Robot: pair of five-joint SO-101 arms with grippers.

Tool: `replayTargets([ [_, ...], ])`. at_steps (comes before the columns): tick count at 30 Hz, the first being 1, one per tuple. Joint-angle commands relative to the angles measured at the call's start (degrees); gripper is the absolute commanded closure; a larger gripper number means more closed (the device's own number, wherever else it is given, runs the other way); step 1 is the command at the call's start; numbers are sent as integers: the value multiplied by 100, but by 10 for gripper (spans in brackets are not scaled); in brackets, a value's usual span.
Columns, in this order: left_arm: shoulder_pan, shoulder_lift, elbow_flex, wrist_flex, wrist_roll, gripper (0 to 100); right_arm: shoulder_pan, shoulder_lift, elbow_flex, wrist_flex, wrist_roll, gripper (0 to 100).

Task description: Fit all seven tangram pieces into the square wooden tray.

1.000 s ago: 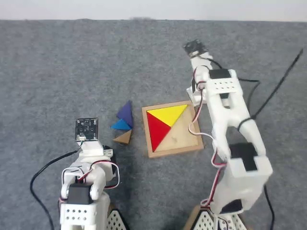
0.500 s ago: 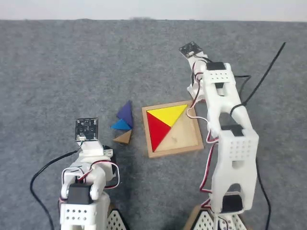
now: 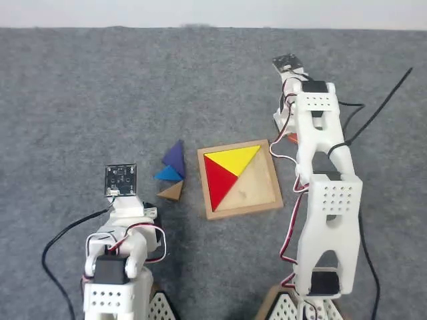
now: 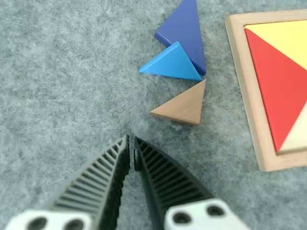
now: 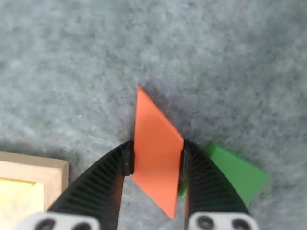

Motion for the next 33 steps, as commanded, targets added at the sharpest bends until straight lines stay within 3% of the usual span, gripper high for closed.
replayTargets([
  [1,-35,-114,-66,9,-53,987,40,-593,-132,198,-290,920],
  [10,-35,-114,-66,9,-53,987,-576,-2510,-44,1323,-501,949],
  [14,-35,-114,-66,9,-53,987,-954,-3442,941,1235,-571,958],
  [25,-35,-114,-66,9,-53,987,-2132,-7037,7033,-1982,-352,943],
  [33,-35,-114,-66,9,-53,987,-2862,-7143,8070,-2448,440,944],
])
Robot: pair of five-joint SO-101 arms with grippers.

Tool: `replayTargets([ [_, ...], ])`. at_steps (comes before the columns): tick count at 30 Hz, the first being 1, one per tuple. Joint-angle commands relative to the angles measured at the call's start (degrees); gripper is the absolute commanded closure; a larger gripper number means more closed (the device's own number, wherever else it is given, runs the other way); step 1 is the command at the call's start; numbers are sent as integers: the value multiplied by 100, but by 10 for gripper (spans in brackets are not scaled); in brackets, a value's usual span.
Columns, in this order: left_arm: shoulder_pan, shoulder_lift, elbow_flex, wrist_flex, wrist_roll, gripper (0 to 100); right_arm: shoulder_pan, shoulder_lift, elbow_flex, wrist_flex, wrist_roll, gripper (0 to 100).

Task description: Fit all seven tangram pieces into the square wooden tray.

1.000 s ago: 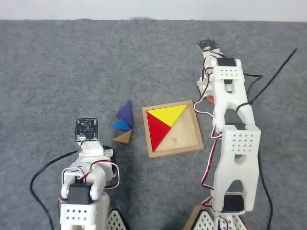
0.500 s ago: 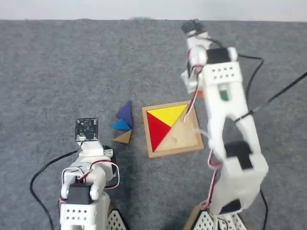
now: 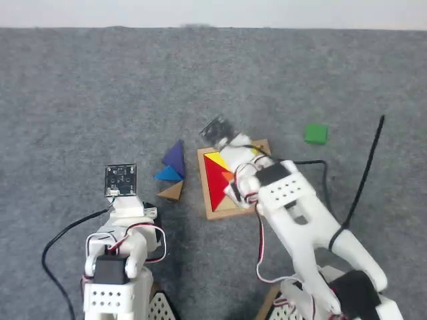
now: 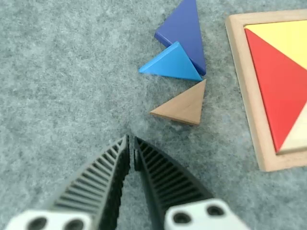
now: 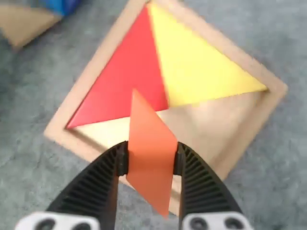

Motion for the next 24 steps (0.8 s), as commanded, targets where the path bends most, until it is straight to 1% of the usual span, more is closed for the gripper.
replayTargets([
  [1,-35,-114,-66,9,-53,987,-189,-347,0,-163,273,944],
  [4,-35,-114,-66,9,-53,987,-163,-347,-9,-163,220,944],
  [9,-35,-114,-66,9,-53,987,180,-338,-123,-127,-1029,944],
  [12,-35,-114,-66,9,-53,987,330,-338,-158,-75,-1116,944],
  [16,-35,-114,-66,9,-53,987,303,-338,-141,-31,-1143,944],
  [18,-35,-114,-66,9,-53,987,286,-338,-132,-31,-1002,944],
  [19,-35,-114,-66,9,-53,987,224,-338,-114,-31,-703,944],
  [22,-35,-114,-66,9,-53,987,-75,-338,-35,-31,615,945],
  [24,-35,-114,-66,9,-53,987,-251,-338,-26,31,1222,945],
])
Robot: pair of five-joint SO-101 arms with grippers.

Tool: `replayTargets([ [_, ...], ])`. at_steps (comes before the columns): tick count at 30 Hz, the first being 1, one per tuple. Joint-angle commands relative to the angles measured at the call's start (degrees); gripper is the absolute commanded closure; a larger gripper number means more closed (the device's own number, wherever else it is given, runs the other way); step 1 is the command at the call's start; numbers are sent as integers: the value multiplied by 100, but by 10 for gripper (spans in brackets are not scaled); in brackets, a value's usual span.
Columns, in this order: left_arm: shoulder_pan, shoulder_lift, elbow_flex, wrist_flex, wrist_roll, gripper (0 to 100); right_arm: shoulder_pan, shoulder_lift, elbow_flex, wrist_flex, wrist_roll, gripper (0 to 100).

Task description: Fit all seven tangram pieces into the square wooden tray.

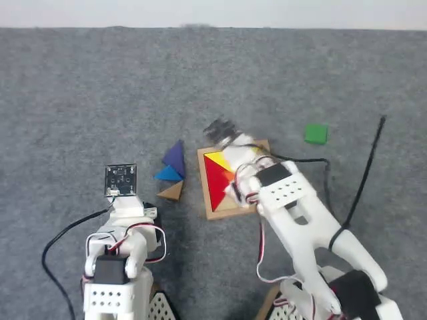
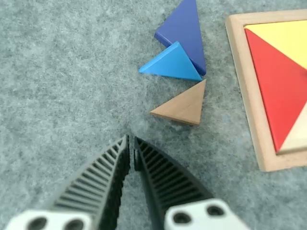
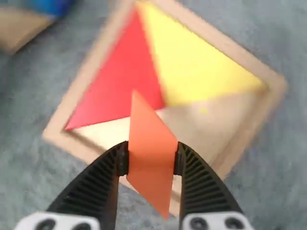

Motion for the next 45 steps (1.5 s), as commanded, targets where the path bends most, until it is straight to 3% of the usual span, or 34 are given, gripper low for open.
replayTargets([
  [1,-35,-114,-66,9,-53,987,-268,-330,-53,136,1204,945],
  [9,-35,-114,-66,9,-53,987,-673,22,-53,180,2127,934],
  [16,-35,-114,-66,9,-53,987,-769,804,-281,180,2136,799],
  [32,-35,-114,-66,9,-53,987,-620,136,-325,382,2295,795],
  [38,-35,-114,-66,9,-53,987,-523,136,-413,549,2365,727],
  [45,-35,-114,-66,9,-53,987,-268,136,-501,558,2365,747],
])
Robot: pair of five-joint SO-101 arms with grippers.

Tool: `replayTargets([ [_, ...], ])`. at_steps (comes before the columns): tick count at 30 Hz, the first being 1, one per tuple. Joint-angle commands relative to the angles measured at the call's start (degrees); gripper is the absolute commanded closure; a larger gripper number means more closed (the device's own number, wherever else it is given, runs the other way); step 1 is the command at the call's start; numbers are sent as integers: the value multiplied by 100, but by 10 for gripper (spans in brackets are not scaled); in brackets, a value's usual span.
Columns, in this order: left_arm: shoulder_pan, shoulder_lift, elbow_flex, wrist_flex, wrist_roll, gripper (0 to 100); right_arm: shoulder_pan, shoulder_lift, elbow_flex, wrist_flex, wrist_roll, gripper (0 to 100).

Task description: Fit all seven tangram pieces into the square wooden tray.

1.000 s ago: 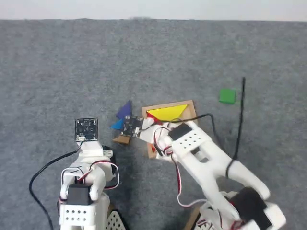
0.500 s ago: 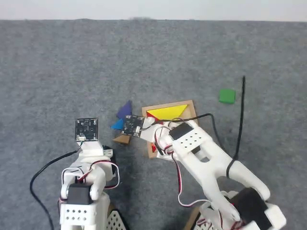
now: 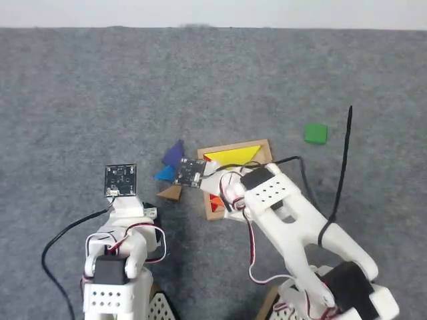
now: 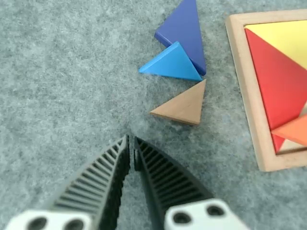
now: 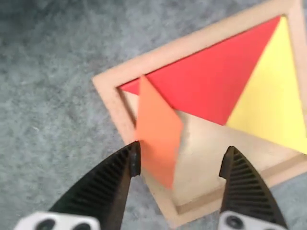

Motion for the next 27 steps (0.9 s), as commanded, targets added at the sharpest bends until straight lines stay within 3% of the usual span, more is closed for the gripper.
replayTargets([
  [1,-35,-114,-66,9,-53,987,154,-312,-352,75,79,747],
  [9,-35,-114,-66,9,-53,987,163,-347,-352,75,62,747],
  [16,-35,-114,-66,9,-53,987,-4,-382,-510,75,-633,747],
  [27,-35,-114,-66,9,-53,987,-92,-312,-281,13,-659,747],
])
